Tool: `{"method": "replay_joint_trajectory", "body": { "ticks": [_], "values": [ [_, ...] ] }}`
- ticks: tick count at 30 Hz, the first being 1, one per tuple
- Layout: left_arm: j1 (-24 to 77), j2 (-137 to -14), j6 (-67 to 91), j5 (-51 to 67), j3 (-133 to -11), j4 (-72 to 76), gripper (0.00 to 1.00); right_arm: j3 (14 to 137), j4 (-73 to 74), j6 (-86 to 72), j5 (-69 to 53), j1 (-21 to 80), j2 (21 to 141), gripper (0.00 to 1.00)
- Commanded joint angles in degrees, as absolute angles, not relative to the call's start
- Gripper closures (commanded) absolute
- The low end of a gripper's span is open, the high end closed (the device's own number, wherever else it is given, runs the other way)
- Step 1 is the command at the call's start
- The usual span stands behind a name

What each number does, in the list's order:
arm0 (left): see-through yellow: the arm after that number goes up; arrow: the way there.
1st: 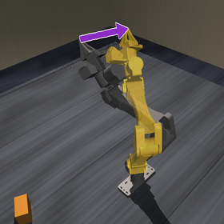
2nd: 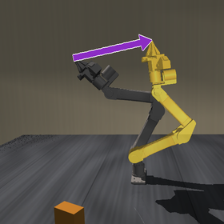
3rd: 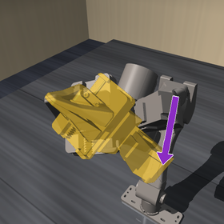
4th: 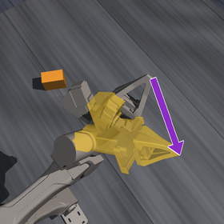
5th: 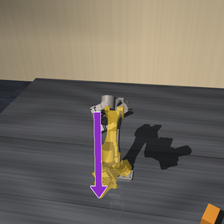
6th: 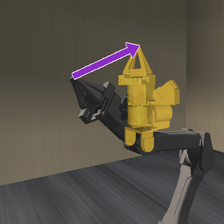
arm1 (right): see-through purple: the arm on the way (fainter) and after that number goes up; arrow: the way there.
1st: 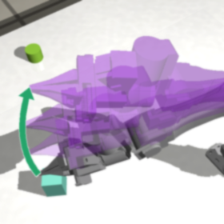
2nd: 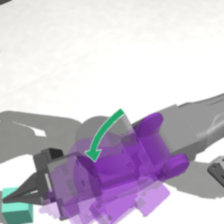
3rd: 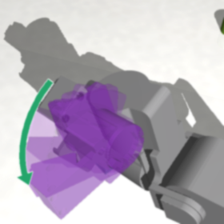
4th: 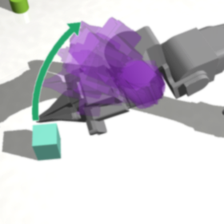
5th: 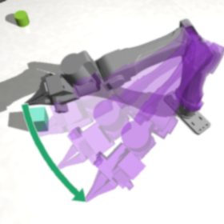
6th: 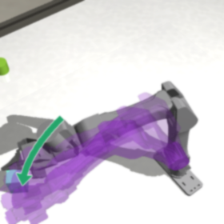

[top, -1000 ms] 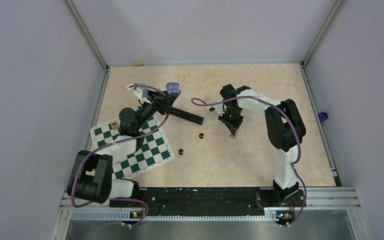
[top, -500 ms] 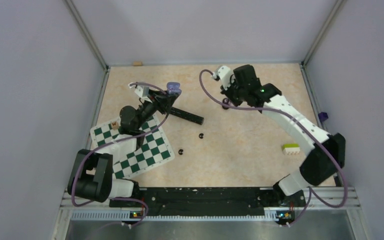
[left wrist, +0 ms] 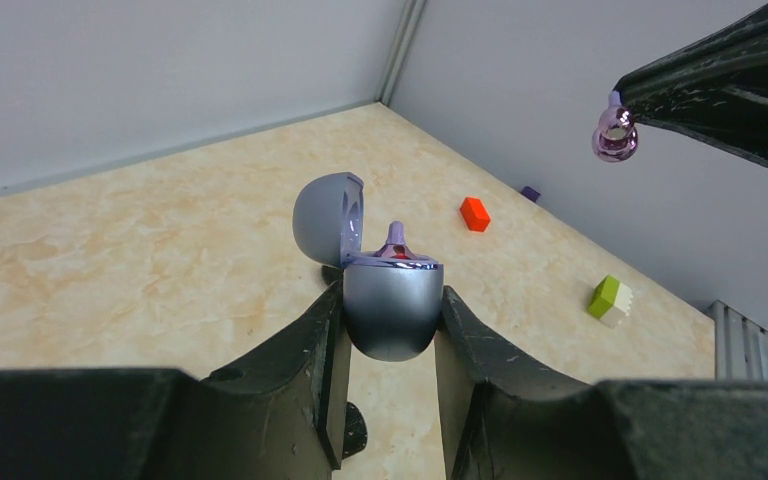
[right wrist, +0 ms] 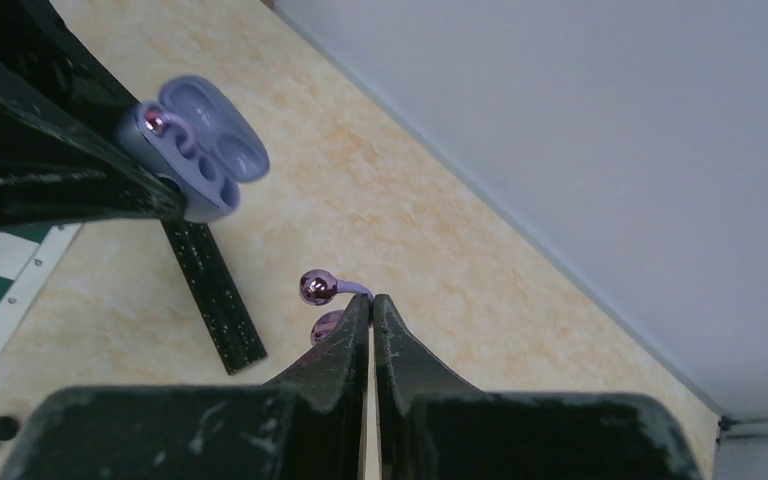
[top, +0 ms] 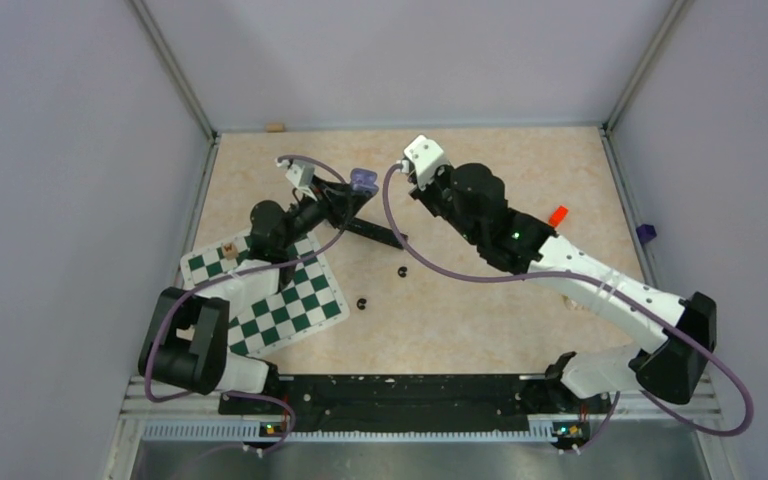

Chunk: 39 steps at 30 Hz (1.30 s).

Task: Insert the wireless bluetooth earbuds into the charging case
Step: Insert the right earbud into the right side groove of the charging case.

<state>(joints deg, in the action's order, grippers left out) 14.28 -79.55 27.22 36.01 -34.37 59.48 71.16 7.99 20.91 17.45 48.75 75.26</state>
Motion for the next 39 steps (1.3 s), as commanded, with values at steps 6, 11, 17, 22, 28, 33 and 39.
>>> {"method": "replay_joint_trajectory", "body": {
  "ticks": [6,11,17,22,28,33,39],
  "values": [
    [17.07,-80.46,27.80,44.57,-39.15,57.18,1.00,73.35,1.30,18.56,23.66,55.84,78.70,1.00],
    [17.99,-80.10,27.86,48.08,-39.72,57.45,1.00,70.45,-1.47,19.48,23.61,57.12,78.44,1.00],
    [18.24,-80.02,27.95,49.89,-39.85,58.06,1.00,69.35,-1.12,19.42,22.52,57.12,77.47,1.00],
    [18.37,-79.89,28.82,51.07,-39.74,59.96,1.00,67.72,-2.02,19.89,22.83,57.21,76.89,1.00],
    [18.37,-79.94,29.93,51.35,-39.54,61.53,1.00,67.10,-2.58,20.32,23.10,57.34,77.32,1.00],
    [18.37,-79.89,30.78,51.85,-39.36,62.85,1.00,67.07,-2.70,20.83,23.49,57.63,77.82,1.00],
    [18.37,-79.62,31.63,52.38,-39.07,64.27,1.00,66.95,-3.03,21.26,23.84,57.80,78.28,1.00]
  ]
}}
